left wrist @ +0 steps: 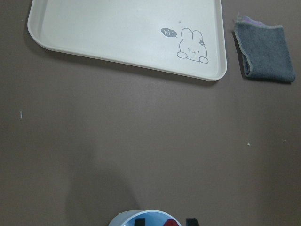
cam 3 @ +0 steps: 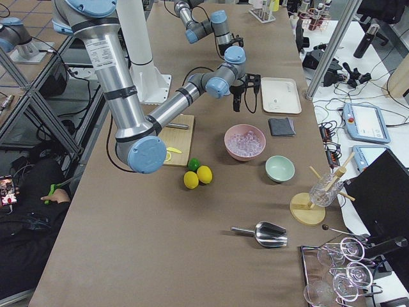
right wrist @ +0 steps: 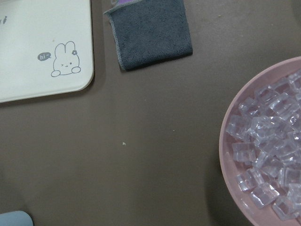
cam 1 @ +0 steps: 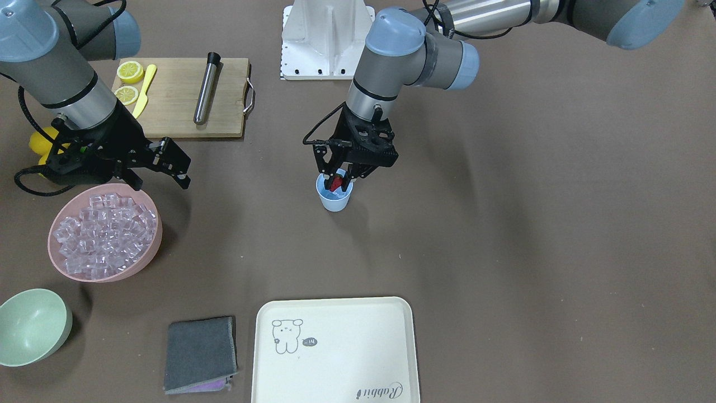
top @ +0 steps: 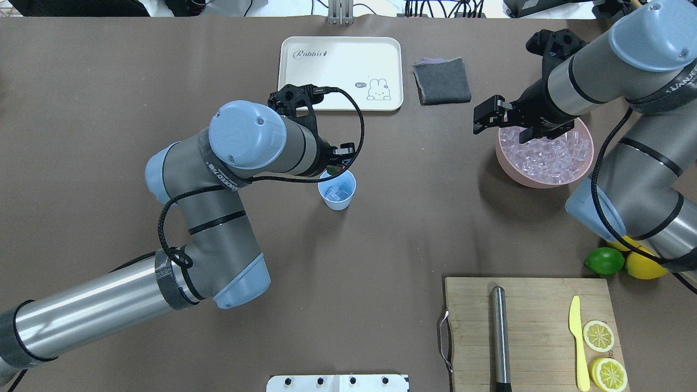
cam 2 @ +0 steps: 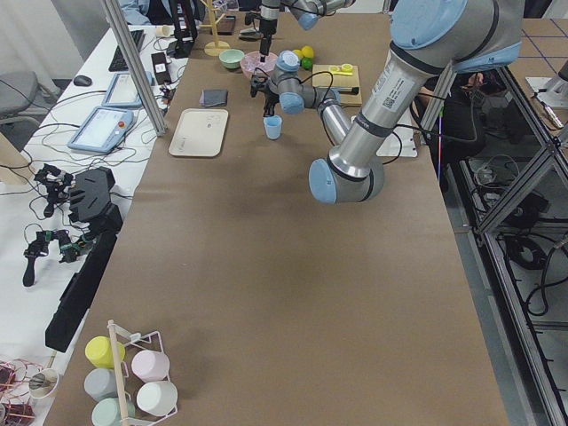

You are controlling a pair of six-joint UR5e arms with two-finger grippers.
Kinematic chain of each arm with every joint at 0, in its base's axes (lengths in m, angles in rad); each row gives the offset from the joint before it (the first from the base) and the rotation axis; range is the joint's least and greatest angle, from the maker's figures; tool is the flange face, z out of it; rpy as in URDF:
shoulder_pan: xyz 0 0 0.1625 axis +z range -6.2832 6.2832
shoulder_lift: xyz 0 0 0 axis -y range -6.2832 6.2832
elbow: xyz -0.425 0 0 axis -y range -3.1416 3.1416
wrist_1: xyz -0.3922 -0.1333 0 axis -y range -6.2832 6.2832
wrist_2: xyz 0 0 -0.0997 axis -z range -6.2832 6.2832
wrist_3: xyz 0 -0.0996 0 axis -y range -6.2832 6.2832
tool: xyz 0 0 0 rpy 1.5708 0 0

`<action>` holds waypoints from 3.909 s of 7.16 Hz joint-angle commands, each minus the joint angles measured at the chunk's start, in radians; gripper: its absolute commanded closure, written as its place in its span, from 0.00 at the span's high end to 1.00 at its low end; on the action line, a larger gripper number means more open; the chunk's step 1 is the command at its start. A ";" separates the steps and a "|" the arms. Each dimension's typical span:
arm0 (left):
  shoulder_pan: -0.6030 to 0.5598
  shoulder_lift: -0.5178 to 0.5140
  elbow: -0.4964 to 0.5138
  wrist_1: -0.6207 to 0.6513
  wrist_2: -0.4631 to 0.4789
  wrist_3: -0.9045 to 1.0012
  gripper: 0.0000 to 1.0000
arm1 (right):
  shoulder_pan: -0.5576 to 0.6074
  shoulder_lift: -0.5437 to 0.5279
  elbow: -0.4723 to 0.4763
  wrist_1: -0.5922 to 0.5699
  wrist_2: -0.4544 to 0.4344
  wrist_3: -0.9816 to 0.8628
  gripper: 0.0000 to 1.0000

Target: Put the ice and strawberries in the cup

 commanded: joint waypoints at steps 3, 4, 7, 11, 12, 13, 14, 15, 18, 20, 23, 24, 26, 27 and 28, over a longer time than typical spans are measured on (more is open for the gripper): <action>0.012 0.008 0.007 -0.003 0.006 0.012 0.11 | 0.002 -0.002 -0.001 0.000 0.001 0.000 0.99; 0.016 0.010 0.010 0.000 0.009 0.012 0.97 | 0.002 0.000 -0.001 0.000 0.001 0.000 0.99; 0.020 0.016 -0.018 0.002 0.010 0.015 0.98 | 0.014 0.000 0.001 -0.005 0.015 -0.006 0.99; -0.179 0.181 -0.116 0.004 -0.041 0.394 0.98 | 0.153 -0.102 -0.019 -0.027 0.081 -0.264 0.99; -0.210 0.230 -0.116 0.002 -0.052 0.558 0.98 | 0.188 -0.132 -0.022 -0.087 0.081 -0.366 0.99; -0.314 0.298 -0.133 0.000 -0.065 0.603 0.98 | 0.236 -0.172 -0.022 -0.142 0.073 -0.473 0.99; -0.403 0.370 -0.153 -0.001 -0.144 0.605 0.98 | 0.300 -0.216 -0.025 -0.197 0.072 -0.659 0.99; -0.455 0.405 -0.141 -0.006 -0.167 0.613 0.98 | 0.357 -0.248 -0.033 -0.253 0.067 -0.813 0.99; -0.717 0.606 -0.139 0.029 -0.274 0.897 0.98 | 0.565 -0.316 -0.077 -0.299 0.084 -1.082 0.99; -0.894 0.692 -0.131 0.088 -0.403 0.952 0.98 | 0.690 -0.344 -0.114 -0.365 0.119 -1.240 0.99; -0.999 0.786 -0.072 0.111 -0.561 1.235 0.98 | 0.756 -0.435 -0.122 -0.364 0.133 -1.242 0.99; -1.025 0.803 -0.041 0.112 -0.580 1.252 0.98 | 0.770 -0.449 -0.125 -0.364 0.134 -1.233 0.99; -1.100 0.808 -0.015 0.114 -0.663 1.289 0.98 | 0.781 -0.453 -0.125 -0.361 0.141 -1.221 0.99; -1.100 0.806 -0.012 0.114 -0.662 1.289 0.98 | 0.788 -0.453 -0.125 -0.362 0.141 -1.221 0.99; -1.100 0.806 -0.013 0.114 -0.662 1.289 0.98 | 0.799 -0.456 -0.125 -0.362 0.141 -1.221 0.99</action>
